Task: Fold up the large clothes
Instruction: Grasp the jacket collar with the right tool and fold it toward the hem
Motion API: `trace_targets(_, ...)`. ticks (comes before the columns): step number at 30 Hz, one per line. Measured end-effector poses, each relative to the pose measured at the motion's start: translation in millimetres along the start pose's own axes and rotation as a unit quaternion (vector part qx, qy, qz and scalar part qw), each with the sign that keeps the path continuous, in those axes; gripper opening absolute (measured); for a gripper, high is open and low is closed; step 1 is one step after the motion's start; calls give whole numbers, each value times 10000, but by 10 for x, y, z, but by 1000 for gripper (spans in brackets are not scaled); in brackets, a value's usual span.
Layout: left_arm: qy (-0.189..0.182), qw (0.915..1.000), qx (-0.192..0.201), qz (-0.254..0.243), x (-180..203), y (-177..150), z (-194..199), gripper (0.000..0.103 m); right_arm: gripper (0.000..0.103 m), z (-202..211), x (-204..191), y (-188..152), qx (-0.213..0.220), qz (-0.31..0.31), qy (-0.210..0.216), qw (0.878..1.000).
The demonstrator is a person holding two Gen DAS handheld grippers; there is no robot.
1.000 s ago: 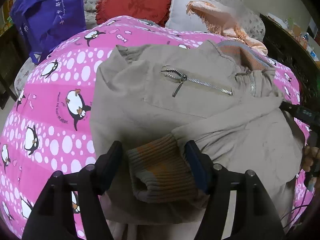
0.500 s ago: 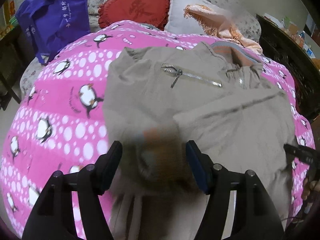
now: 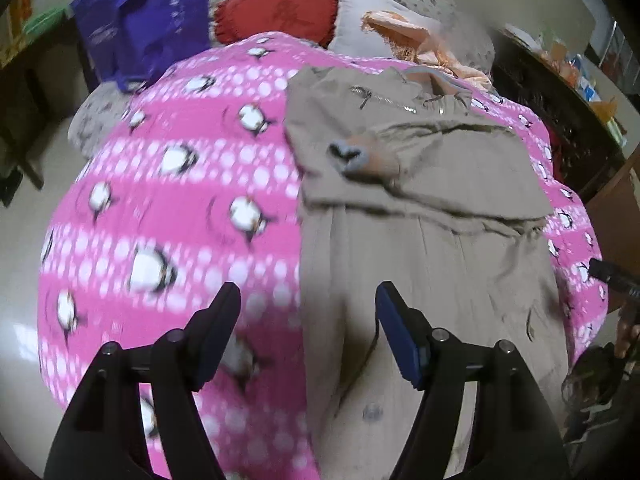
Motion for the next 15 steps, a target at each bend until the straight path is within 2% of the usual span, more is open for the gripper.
trace_targets(3,-49,10000,-48,29,-7,-244,122,69,79,75,18,-304,-91,-144,37,9998)
trace_targets(5,-111,9998,-156,2,8,-440,176,70,78,53,16,-546,-313,-188,55,9993)
trace_targets(7,-161,9993,-340,-37,36,-658,188,70,78,48,-1,-767,-501,-81,-31,9987)
trace_targets(10,-293,9983,-505,-40,84,-911,213,70,77,143,-60,-1079,-561,204,0,9982)
trace_targets(15,-455,9957,-803,-7,146,-1289,212,70,78,265,-100,-1540,-789,-179,531,9953)
Point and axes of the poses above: each gripper's, at about its wrist camera, not at the fingertips, and z roughly against the way its jaws point, x to its right, y to its top, the point moved 9 cm from there along -z, roughly the way its jaws point, and after that the axes turned 6 degrees about x, right-handed, at the moved point
